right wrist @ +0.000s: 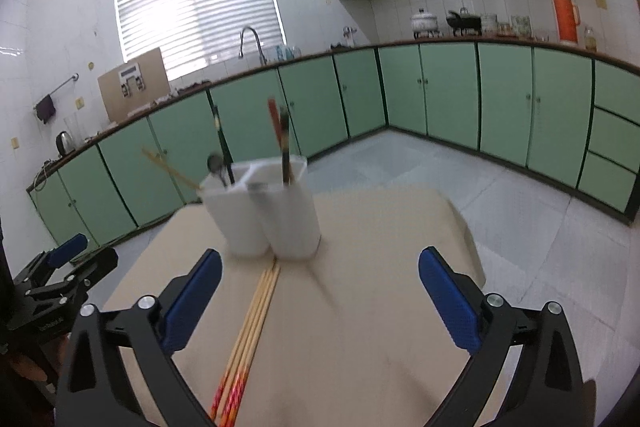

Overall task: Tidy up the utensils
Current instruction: 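Move both tools back toward the remaining red-patterned chopsticks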

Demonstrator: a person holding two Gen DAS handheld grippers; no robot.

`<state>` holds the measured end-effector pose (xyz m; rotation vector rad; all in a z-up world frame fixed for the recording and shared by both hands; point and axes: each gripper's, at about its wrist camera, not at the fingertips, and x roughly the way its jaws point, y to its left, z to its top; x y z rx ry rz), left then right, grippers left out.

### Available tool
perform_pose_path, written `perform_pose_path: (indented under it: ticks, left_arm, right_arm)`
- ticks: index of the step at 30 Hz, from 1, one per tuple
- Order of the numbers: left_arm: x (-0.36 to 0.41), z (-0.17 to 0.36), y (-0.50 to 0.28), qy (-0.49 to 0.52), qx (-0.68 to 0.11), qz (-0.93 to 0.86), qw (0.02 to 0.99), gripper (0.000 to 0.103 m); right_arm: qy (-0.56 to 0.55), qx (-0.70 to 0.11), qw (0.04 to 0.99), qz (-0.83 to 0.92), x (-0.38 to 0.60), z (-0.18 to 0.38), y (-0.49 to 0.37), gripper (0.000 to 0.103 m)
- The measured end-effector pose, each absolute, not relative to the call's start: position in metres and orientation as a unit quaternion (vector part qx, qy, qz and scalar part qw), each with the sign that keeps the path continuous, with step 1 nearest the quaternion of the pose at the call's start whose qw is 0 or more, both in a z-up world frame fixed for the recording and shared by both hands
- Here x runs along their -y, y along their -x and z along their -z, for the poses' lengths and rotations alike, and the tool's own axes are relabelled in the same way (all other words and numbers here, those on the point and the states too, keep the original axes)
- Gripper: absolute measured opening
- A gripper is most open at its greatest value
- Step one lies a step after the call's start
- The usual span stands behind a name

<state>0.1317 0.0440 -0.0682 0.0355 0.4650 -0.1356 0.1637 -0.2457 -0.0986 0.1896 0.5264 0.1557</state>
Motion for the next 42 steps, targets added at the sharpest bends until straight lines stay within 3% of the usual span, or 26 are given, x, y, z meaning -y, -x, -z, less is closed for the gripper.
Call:
perform_pose_path:
  ticks: [20, 26, 31, 42]
  left_arm:
    - [-0.053, 0.133, -0.093, -0.042, -0.309, 0.055, 0.949, 0.095]
    - [-0.051, 0.146, -0.085, -0.046, -0.331, 0.052, 0.941, 0.095]
    - [-0.051, 0.151, -0.082, -0.045, -0.347, 0.051, 0.935, 0.095]
    - [-0.055, 0.150, -0.080, -0.034, -0.355, 0.046, 0.933, 0.095]
  right_arm:
    - [-0.047, -0.335, 0.938, -0.080, 0.211, 0.165, -0.114, 0.096]
    - [-0.038, -0.362, 0.927, -0.089, 0.200, 0.182, -0.102, 0.083]
    - [-0.012, -0.383, 0.916, -0.119, 0.181, 0.192, -0.093, 0.062]
    - [0.024, -0.400, 0.907, -0.129, 0.159, 0.207, -0.087, 0.057]
